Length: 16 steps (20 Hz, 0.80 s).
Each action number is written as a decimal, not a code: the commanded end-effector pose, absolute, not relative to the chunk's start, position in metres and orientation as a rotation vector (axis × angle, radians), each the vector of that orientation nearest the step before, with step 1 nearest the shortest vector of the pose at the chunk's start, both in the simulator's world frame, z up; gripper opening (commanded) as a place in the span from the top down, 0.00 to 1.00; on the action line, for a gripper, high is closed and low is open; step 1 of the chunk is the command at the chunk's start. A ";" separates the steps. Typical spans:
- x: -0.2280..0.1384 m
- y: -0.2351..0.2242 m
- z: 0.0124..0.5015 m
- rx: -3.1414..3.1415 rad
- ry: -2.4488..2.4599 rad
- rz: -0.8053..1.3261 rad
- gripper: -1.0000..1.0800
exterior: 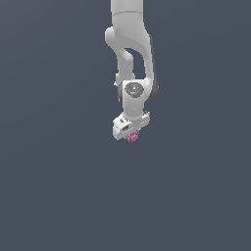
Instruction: Pick up the object and move it to a goal position.
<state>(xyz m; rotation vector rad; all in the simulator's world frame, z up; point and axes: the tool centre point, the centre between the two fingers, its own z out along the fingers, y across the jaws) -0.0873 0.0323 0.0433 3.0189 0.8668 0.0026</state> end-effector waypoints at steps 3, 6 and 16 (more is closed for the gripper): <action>-0.087 0.031 0.044 3.019 0.867 0.002 1.00; -0.088 0.024 0.046 3.019 0.867 0.002 1.00; -0.093 -0.039 0.063 3.020 0.867 0.001 1.00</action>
